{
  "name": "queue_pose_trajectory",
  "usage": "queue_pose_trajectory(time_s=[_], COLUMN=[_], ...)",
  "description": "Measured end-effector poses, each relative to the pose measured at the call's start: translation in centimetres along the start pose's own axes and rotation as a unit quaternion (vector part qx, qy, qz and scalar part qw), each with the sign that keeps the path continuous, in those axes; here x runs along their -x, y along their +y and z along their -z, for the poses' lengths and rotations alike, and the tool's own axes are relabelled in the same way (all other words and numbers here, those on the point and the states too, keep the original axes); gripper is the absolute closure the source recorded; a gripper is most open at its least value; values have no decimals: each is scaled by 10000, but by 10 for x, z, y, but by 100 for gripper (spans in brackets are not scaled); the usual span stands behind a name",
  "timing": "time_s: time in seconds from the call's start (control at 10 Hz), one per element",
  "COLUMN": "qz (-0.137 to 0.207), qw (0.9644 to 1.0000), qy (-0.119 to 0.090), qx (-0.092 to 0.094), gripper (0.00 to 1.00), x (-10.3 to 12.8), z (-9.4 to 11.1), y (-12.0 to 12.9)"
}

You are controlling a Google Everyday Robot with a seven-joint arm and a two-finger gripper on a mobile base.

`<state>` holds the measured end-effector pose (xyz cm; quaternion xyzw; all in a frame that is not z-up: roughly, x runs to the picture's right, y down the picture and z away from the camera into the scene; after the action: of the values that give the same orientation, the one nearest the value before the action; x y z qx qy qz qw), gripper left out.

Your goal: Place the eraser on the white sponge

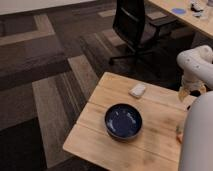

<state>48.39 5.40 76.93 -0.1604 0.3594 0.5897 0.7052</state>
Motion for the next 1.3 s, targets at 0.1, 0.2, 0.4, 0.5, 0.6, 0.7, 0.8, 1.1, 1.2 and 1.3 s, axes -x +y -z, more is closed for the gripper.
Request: queue_pose_trajectory(time_s=[0.1,0.2,0.4,0.5,0.6,0.7,0.8,1.1,1.2,1.3], qz=[-168,-253,-364,-374,-351,-323,-309,-311,-325,-345], qw=[9998,9993,9978,9970,9966,9964,9961,9938,9932,9911], qy=[-32,-34,3,47,62,77,116,246,263,238], qx=[139,282,545,677,744,776,820,1041,1090,1267], gripper=[35,35,35,35,35,35,35,35,35,35], x=[-3,-7,-13,-17,-19,-20,-22,-32,-34,-35], z=[-10,-19,-33,-41,-45,-48,-53,-73,-78,-83], y=[-8,-12,-19,-21,-24,-27,-27,-25,-26,-22])
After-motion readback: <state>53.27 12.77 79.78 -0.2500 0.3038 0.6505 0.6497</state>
